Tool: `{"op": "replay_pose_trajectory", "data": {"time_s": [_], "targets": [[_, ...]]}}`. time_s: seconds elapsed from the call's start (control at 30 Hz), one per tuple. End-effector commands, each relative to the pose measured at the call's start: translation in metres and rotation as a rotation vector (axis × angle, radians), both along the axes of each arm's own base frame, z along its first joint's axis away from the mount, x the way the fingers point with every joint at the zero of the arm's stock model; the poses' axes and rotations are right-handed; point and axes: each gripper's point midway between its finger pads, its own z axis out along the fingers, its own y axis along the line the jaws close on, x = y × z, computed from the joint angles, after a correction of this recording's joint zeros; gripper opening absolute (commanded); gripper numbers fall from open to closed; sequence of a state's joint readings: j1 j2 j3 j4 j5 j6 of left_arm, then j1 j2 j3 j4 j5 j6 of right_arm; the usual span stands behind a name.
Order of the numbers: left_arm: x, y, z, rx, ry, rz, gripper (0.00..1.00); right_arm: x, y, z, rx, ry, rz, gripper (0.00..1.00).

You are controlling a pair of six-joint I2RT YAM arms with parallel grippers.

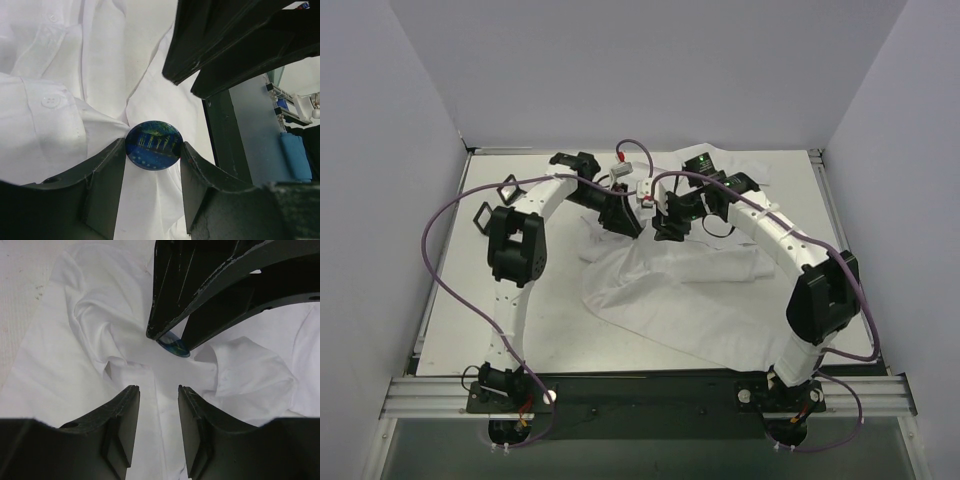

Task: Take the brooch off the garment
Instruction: Pass from the left arm to the right

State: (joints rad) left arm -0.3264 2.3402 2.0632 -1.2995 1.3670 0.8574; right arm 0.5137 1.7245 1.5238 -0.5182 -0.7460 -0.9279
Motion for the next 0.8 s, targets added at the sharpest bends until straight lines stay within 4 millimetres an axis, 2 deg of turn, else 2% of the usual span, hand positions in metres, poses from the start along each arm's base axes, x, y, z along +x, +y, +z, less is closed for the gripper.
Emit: {"op": "replay_pose_trajectory", "data": {"time_s": [0.0,0.33,0.77], "targets": [[-0.033,0.002,0.028,-0.008,0.159,-0.022,0.46,0.003,0.013,0.009,0.008,-0.04,0.055,0.38],[-0.041,-0.001,0.029,-0.001,0.163,-0.037,0.46,0.009,0.021,0.007,-0.02,-0.099,0.096,0.39],[-0.051,-0.005,0.035,-0.004,0.154,-0.057,0.46,0.006,0.025,-0.009,-0.075,-0.117,0.143,0.39]]}}
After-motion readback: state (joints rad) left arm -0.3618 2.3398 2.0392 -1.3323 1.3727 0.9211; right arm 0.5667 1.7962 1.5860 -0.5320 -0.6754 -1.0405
